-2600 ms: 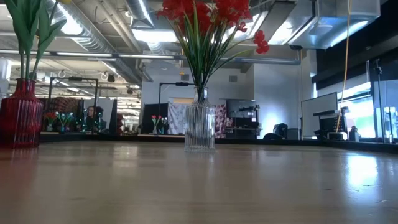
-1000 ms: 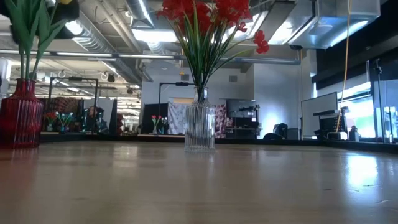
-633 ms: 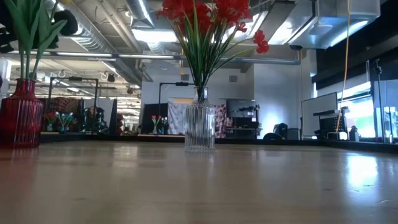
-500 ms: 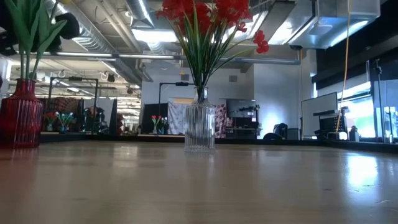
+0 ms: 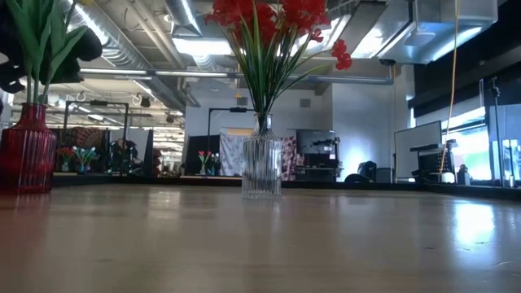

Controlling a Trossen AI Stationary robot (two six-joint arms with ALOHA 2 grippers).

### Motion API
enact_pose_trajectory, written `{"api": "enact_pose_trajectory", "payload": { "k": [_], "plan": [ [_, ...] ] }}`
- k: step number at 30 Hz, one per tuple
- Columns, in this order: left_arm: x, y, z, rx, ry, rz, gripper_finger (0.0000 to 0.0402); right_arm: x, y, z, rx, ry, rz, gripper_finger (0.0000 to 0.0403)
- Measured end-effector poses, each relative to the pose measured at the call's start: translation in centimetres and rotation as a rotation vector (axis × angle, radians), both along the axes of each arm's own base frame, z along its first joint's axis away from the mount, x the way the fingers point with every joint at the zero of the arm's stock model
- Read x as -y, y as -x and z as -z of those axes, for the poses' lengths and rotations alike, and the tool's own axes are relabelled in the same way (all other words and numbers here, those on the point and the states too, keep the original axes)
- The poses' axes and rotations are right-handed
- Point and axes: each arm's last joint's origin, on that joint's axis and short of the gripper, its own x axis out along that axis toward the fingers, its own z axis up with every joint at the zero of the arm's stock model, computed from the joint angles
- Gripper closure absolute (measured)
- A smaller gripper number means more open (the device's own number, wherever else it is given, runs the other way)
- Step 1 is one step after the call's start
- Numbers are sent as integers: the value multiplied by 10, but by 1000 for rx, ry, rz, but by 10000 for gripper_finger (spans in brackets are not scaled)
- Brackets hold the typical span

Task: Sort flowers into vase by color
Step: Return to Home Position

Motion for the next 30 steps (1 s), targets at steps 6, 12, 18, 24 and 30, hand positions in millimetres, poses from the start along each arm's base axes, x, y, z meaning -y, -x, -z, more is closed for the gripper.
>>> {"api": "enact_pose_trajectory", "payload": {
  "k": [6, 12, 18, 24, 30],
  "plan": [
    [-1, -7, 26, 36, 8, 0, 379, 0, 0, 0, 1, 0, 0, 143],
    [-3, -17, 52, 75, 15, 21, 379, 0, 0, 0, 3, -7, 3, 143],
    [-1, -18, 51, 136, 11, 38, 379, 0, 0, 0, 4, -10, 4, 143],
    [1, -18, 51, 384, -17, 12, 379, 0, 0, 0, 4, -10, 4, 143],
    [2, -18, 51, 479, -29, 8, 379, 0, 0, 0, 4, -10, 4, 143]
  ]
}}
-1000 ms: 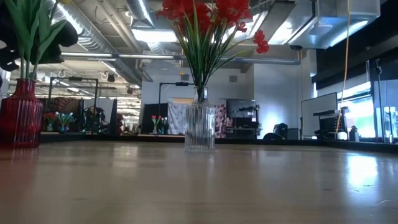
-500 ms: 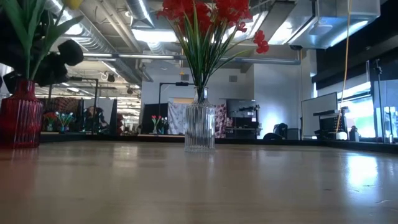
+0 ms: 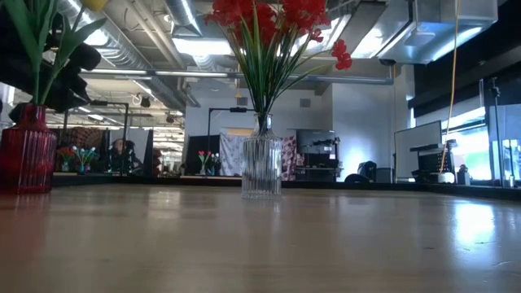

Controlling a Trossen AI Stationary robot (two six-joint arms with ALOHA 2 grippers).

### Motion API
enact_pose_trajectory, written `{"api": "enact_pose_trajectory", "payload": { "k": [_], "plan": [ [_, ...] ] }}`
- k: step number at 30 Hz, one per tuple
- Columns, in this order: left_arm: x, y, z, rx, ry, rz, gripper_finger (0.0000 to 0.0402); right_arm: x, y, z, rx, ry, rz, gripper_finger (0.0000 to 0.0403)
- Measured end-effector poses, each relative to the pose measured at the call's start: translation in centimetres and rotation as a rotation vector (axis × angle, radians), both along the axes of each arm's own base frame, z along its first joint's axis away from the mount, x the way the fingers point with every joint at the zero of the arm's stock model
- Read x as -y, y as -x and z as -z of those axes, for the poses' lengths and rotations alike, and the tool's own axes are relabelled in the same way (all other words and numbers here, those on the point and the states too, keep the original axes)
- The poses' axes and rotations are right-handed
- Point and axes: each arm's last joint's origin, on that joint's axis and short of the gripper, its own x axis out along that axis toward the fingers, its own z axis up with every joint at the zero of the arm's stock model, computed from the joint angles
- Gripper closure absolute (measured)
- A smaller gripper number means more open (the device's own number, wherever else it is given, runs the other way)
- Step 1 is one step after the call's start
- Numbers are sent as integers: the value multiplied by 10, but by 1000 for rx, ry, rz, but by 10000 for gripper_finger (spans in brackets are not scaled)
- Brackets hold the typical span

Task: Sort flowers into vase by color
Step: Return to Home Position

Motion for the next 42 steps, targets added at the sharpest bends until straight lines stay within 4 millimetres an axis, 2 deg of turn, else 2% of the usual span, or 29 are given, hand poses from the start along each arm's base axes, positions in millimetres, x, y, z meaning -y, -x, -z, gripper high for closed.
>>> {"api": "enact_pose_trajectory", "payload": {
  "k": [5, 7, 9, 14, 19, 32, 42],
  "plan": [
    [0, 0, 0, 71, -9, -15, 379, 0, 0, 0, 0, 0, 0, 143],
    [0, 1, 0, 45, -12, -23, 379, -1, 1, 0, -1, 0, -5, 143],
    [0, 1, 0, -64, -14, -36, 379, -4, 2, 0, -2, 7, -9, 143],
    [0, 2, 0, -465, -2, -44, 379, -10, 7, 0, -2, 23, -12, 143],
    [0, 2, 0, -670, 7, -41, 379, -14, 9, 0, -4, 39, -24, 143],
    [0, -6, 6, -733, 10, -50, 379, -13, 9, 1, -8, 48, 1, 143],
    [-1, -9, 9, -679, 8, -52, 379, -13, 9, 1, -8, 48, -1, 143]
  ]
}}
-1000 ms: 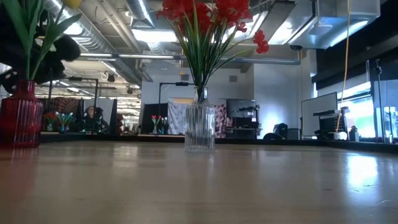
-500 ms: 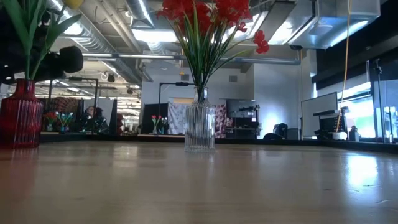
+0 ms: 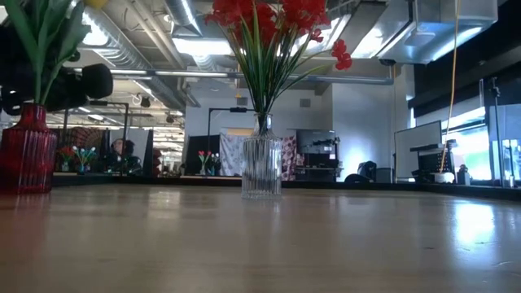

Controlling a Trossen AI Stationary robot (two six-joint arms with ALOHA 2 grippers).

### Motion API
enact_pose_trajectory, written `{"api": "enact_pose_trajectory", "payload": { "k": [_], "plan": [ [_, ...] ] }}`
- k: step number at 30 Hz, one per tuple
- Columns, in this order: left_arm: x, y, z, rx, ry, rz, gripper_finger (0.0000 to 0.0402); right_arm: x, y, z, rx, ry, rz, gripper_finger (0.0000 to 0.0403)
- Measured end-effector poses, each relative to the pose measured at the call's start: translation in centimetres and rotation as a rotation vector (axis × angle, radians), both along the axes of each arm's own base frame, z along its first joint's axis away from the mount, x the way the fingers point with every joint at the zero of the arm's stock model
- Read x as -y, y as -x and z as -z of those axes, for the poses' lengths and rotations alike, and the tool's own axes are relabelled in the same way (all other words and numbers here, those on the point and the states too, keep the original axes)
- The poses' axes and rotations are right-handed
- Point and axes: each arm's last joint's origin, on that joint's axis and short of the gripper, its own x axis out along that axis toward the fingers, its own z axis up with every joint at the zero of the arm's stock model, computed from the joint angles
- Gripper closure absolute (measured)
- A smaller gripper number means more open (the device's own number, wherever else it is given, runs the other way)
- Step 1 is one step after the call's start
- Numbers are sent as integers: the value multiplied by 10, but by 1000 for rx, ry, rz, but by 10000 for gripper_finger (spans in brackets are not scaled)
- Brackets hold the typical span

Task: Sort flowers into vase by color
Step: Return to Home Position

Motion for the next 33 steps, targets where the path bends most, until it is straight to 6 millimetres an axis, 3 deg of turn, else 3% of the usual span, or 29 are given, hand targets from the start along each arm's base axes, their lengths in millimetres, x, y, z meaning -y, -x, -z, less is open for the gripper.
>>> {"api": "enact_pose_trajectory", "payload": {
  "k": [14, 23, 33],
  "plan": [
    [-6, 20, -12, 573, -81, -120, 379, -3, 2, 0, 6, -33, -1, 143],
    [-3, 21, -13, 867, -103, -75, 379, -21, 17, -1, 25, -31, 40, 143],
    [-3, 18, -13, 794, -31, 3, 379, -39, 35, -1, 45, -14, 86, 143]
  ]
}}
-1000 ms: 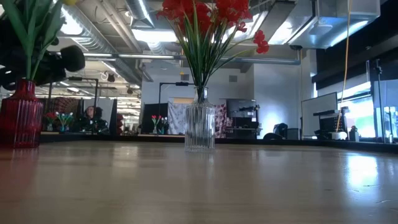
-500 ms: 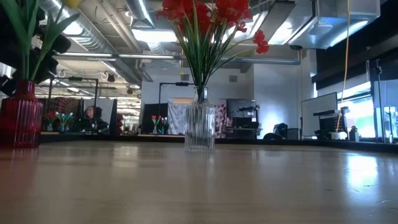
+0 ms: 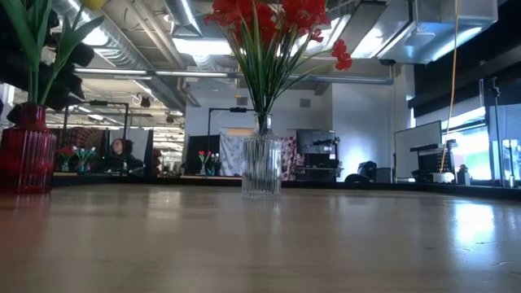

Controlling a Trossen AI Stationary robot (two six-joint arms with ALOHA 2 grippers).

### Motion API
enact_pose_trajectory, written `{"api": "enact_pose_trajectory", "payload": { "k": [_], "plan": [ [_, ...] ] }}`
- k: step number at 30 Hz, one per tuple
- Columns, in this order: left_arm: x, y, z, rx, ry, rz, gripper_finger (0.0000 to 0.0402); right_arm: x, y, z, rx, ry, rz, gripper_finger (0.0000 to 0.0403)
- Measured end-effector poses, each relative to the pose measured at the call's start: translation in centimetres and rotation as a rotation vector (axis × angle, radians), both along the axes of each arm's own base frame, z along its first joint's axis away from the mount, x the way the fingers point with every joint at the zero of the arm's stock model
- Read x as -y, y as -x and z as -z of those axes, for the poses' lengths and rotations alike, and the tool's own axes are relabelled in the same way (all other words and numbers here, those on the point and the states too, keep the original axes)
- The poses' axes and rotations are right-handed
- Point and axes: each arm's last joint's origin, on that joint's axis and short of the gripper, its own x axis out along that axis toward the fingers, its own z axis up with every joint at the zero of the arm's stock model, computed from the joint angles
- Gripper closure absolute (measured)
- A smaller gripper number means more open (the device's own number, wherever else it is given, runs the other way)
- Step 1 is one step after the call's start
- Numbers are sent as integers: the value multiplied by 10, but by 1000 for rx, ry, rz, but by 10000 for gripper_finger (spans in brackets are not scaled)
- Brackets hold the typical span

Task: Sort flowers into vase by color
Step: Return to Home Position

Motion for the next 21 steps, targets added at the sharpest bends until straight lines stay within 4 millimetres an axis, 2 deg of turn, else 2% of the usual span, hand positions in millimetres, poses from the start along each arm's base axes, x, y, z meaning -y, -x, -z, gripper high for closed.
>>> {"api": "enact_pose_trajectory", "payload": {
  "k": [8, 17, 19, 21],
  "plan": [
    [0, -7, 0, 19, 48, 209, 379, 7, -6, 0, -13, 44, 21, 143],
    [0, -8, -1, 32, 48, 228, 379, 38, -33, 0, -32, 21, -28, 143],
    [-1, -9, -5, 107, 26, 219, 379, 44, -38, 1, -35, 8, -44, 143],
    [-2, -13, -6, 264, -21, 216, 379, 48, -41, 1, -38, -8, -59, 143]
  ]
}}
